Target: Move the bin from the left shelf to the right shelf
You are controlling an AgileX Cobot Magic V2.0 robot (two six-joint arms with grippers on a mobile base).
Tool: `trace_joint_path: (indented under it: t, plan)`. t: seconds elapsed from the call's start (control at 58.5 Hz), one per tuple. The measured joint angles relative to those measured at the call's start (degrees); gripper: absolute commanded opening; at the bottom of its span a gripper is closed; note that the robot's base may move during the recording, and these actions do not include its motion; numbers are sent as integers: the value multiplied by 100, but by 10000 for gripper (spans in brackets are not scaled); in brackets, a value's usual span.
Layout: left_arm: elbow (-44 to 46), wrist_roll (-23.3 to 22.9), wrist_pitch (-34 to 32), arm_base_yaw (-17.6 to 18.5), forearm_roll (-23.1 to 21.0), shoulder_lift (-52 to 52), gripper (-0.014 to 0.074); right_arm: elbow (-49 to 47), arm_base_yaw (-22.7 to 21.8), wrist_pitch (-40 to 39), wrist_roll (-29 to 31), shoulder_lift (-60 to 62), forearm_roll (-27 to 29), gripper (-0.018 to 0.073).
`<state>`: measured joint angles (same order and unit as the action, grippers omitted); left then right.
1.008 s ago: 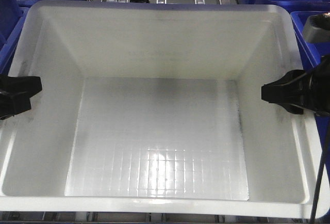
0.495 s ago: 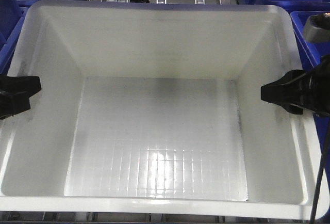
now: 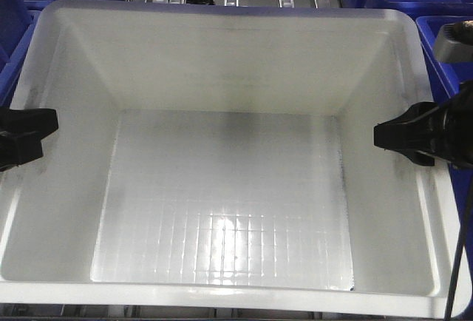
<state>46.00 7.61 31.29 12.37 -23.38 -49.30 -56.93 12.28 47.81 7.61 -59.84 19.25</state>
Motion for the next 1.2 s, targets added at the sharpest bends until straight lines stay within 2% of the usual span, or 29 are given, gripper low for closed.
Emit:
trace_joint_path:
  t: [1.196]
  plan:
    - [0, 11, 0, 0, 0, 0, -6, 0, 0, 29, 0, 0, 0, -4]
